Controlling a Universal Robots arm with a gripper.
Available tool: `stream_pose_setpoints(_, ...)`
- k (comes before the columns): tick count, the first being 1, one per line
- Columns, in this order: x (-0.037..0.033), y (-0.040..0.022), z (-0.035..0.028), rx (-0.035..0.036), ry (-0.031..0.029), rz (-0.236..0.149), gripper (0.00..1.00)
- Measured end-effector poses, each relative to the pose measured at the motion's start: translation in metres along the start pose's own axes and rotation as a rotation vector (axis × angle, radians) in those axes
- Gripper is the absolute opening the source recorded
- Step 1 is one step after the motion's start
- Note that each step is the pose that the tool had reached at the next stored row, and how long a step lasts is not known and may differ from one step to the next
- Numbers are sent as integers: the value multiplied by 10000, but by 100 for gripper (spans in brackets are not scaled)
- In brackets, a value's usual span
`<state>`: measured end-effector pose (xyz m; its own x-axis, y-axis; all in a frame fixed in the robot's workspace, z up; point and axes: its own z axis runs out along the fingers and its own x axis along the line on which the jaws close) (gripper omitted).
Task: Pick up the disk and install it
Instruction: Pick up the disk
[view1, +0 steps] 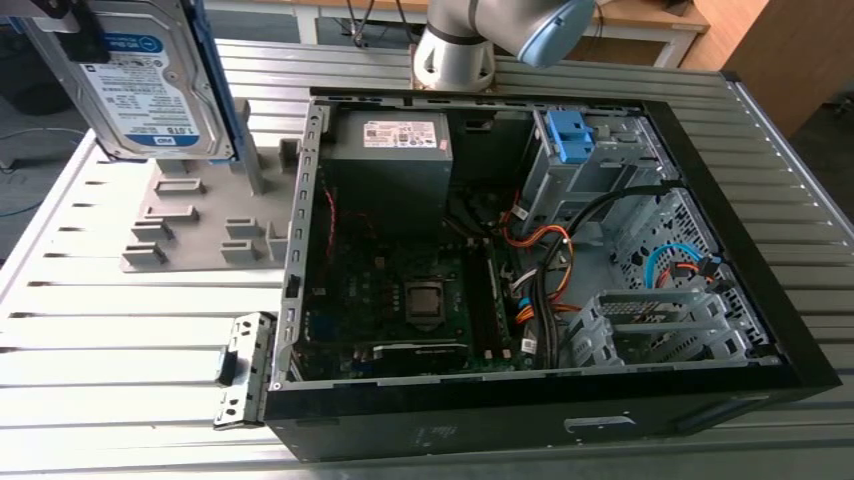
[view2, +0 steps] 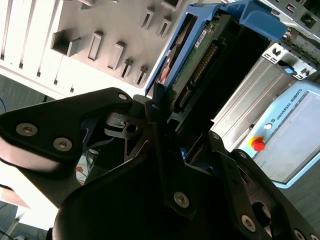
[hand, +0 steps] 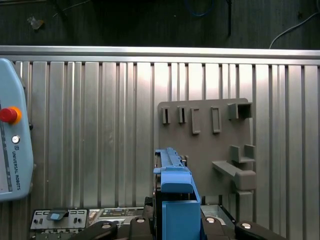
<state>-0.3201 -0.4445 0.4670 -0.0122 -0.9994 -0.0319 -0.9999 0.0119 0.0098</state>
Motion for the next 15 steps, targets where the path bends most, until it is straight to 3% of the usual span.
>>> stream_pose_setpoints(15, -1, -71, -1, 0, 0, 0, 36)
